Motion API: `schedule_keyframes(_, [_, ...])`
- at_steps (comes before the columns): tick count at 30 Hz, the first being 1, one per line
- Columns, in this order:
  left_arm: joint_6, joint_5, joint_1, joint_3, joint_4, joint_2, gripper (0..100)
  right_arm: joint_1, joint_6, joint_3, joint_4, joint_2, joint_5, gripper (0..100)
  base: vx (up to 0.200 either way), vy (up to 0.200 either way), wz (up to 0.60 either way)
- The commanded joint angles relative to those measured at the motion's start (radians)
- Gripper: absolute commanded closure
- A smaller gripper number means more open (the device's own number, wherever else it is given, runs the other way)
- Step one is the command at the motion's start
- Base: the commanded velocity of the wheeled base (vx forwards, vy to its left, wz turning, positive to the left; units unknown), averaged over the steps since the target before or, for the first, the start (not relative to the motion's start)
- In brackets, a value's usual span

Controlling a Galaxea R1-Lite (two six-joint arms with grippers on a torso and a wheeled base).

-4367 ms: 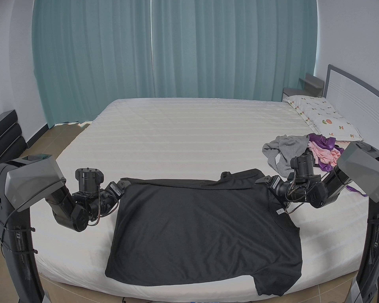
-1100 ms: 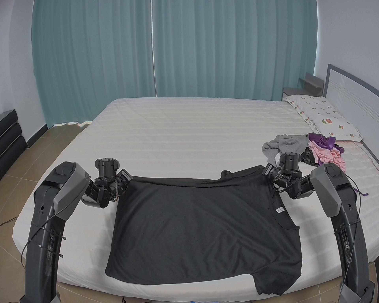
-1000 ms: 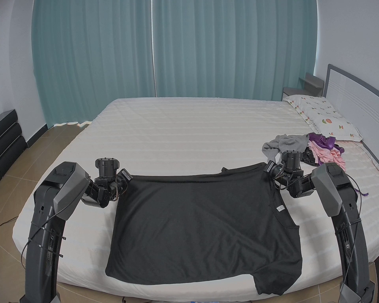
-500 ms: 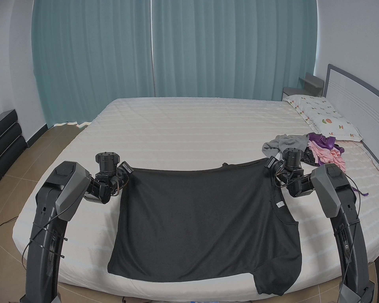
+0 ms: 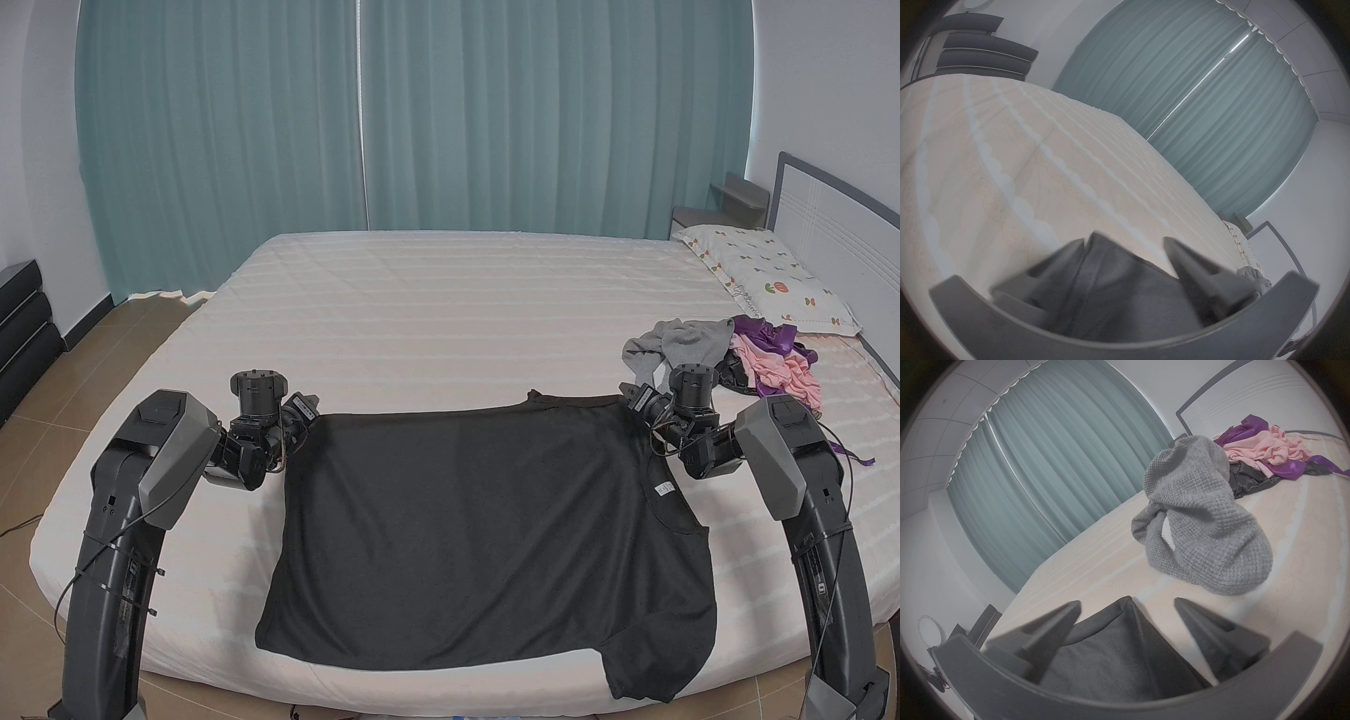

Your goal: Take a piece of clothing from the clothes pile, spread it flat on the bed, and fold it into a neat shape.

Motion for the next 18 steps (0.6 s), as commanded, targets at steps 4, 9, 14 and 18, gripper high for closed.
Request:
schedule_keyframes(4, [-0.005, -0.021, 0.028, 0.177, -0.007, -0.137, 0, -0.027, 0.015, 0.226, -0.066, -0.172, 0.016, 0, 0.000, 0.000, 0.00])
schedule_keyframes(9, [-0.004, -0.045, 0.061, 0.387, -0.022, -0.330, 0, -0.026, 0.107, 0.581, -0.139, -0.403, 0.033, 0, 0.000, 0.000, 0.00])
schedule_keyframes(14, [-0.007, -0.157, 0.089, 0.651, -0.035, -0.514, 0, -0.024, 0.163, 0.959, -0.340, -0.577, 0.130, 0, 0.000, 0.000, 0.00])
schedule_keyframes(18, [-0.019, -0.176, 0.078, 0.829, -0.035, -0.625, 0, -0.003, 0.167, 1.195, -0.446, -0.639, 0.144, 0, 0.000, 0.000, 0.00])
